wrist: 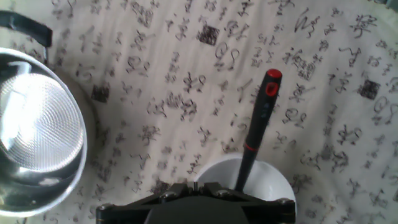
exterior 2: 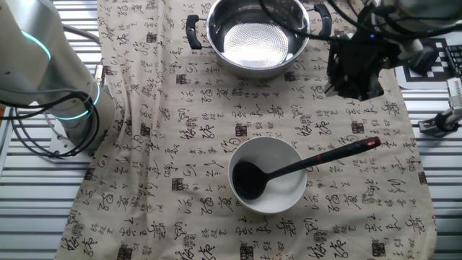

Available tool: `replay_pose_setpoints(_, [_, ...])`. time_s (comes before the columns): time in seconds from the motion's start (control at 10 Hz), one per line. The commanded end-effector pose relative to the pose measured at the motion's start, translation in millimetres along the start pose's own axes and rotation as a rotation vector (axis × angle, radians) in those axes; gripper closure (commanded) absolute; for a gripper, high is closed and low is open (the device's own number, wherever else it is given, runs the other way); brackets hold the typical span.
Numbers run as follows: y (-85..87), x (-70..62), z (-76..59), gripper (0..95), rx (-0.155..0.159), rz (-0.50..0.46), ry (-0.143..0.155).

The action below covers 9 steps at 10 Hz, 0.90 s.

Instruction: Scoop water with a large spoon from one bowl to another

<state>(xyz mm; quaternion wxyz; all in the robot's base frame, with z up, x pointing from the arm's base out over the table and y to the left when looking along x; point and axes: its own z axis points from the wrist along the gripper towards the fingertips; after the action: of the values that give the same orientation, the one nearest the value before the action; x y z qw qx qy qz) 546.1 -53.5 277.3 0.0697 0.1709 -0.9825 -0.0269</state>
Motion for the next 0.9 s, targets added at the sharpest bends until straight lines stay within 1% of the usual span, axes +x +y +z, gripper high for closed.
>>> replay_pose_setpoints(0.1, [6.5, -19.2, 22.4, 95.0, 0.025, 0.054, -0.018])
replay_pose_setpoints(0.2, [9.0, -32.1, 40.1, 95.0, 0.033, 0.064, -0.028])
replay_pose_setpoints(0.3, [9.7, -36.8, 50.6, 95.0, 0.037, 0.066, -0.034])
replay_pose_setpoints(0.4, [9.7, -38.5, 56.4, 95.0, 0.028, 0.076, -0.012])
replay_pose_setpoints(0.5, [9.7, -38.5, 56.4, 95.0, 0.025, 0.066, 0.01])
replay_pose_setpoints(0.7, [9.7, -38.5, 56.4, 95.0, 0.021, 0.05, 0.016])
replay_pose_setpoints(0.9, [9.7, -38.5, 56.4, 95.0, 0.024, 0.066, 0.011])
